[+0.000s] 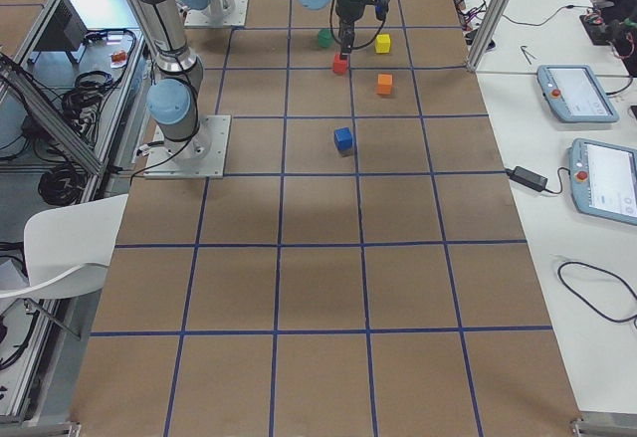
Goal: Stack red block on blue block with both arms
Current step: 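Carry the red cube toward the table center and release it, then move the right gripper over the red cube while the left gripper withdraws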
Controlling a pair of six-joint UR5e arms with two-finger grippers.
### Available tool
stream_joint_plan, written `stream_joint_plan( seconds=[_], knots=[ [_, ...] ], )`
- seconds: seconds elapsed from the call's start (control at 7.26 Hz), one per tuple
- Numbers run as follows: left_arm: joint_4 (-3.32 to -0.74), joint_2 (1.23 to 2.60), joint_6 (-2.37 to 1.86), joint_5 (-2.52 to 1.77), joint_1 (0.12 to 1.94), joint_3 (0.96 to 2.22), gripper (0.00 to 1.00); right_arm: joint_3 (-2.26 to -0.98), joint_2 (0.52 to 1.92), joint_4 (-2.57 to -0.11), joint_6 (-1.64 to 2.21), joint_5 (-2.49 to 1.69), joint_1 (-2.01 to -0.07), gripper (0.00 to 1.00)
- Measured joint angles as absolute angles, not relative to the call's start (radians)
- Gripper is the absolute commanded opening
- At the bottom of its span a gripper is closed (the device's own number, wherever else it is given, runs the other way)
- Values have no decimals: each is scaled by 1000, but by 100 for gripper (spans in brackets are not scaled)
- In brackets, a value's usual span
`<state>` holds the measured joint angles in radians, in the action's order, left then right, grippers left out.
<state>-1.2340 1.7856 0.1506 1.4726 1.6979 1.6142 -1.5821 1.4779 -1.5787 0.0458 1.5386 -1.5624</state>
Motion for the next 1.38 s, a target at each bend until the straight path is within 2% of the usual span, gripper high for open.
stream_joint_plan(
  seconds=[0.55,1.38],
  knots=[
    [-1520,1547,212,1482,1555,1601,100,-1581,1342,-1820,251,1497,-1746,100],
    [-1557,1516,198,1554,1539,1571,100,-1582,1151,-1988,391,1457,-1872,100]
  ],
)
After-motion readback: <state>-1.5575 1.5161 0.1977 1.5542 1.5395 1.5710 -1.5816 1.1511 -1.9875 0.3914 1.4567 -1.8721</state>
